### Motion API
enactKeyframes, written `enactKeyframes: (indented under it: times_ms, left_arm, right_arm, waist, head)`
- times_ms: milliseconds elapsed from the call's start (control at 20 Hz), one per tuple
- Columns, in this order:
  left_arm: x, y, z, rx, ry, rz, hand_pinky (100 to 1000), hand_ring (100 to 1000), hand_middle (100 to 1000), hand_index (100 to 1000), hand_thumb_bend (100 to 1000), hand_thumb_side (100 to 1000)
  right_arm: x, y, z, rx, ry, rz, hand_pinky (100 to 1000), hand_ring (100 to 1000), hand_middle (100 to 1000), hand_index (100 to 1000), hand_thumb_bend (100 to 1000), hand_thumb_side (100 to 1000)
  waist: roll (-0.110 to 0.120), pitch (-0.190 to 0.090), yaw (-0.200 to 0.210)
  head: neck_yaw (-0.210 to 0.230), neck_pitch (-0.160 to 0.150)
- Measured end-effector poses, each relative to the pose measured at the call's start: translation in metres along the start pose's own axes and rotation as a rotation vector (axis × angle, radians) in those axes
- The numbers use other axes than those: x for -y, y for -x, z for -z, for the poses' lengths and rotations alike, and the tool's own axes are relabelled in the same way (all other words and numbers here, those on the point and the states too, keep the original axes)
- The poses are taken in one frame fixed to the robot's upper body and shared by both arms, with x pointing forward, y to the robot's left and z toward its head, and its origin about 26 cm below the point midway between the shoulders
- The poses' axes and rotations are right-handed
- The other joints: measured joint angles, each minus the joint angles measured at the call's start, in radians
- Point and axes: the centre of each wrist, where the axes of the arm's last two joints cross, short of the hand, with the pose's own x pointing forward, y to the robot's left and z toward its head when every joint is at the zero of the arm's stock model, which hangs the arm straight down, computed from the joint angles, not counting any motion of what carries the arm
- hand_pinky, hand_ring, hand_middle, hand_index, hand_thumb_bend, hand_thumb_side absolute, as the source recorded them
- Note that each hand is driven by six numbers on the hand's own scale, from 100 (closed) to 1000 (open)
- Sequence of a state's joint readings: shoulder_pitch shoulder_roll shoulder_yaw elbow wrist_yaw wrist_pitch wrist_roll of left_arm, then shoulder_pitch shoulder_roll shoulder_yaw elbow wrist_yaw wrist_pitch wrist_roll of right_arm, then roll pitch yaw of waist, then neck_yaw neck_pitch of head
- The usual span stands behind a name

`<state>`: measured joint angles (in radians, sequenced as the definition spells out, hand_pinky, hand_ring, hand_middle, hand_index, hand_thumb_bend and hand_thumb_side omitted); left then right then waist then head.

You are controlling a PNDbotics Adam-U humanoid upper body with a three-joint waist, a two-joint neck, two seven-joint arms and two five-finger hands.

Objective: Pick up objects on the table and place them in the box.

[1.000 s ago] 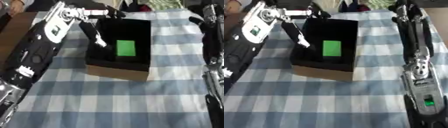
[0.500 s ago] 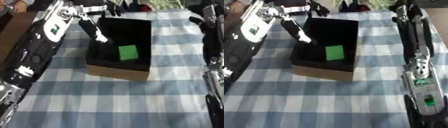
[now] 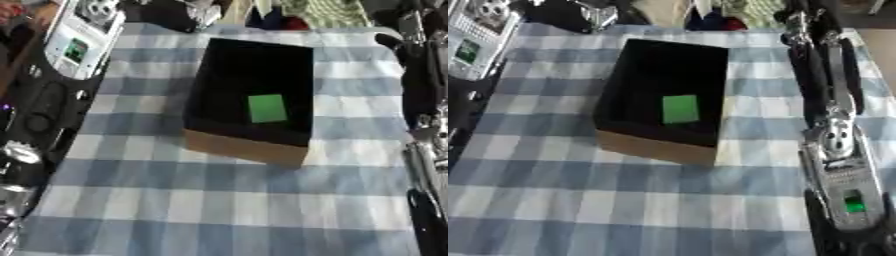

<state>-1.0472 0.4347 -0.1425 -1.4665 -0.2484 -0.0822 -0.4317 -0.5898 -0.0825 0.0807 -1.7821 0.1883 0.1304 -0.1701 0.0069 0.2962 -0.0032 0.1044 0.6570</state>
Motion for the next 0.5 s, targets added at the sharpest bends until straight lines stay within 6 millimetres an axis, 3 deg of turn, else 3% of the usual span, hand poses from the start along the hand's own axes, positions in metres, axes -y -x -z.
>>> enactKeyframes:
  times_ms: [250,500]
  left_arm:
    - [-0.012,-0.022,-0.020,0.010,-0.242,-0.102,768,722,619,842,100,175]
    - [-0.019,-0.040,-0.042,0.030,-0.448,-0.182,891,707,611,836,100,201]
  right_arm:
    - [-0.004,-0.003,0.002,0.013,0.004,0.001,848,881,706,922,100,785]
    - [-0.006,-0.006,0.002,0.023,0.012,0.000,848,880,706,920,100,767]
  waist:
    - [-0.020,-0.010,0.013]
    - [-0.034,-0.020,0.027]
  head:
    - [0.000,0.000]
    - [-0.001,0.000]
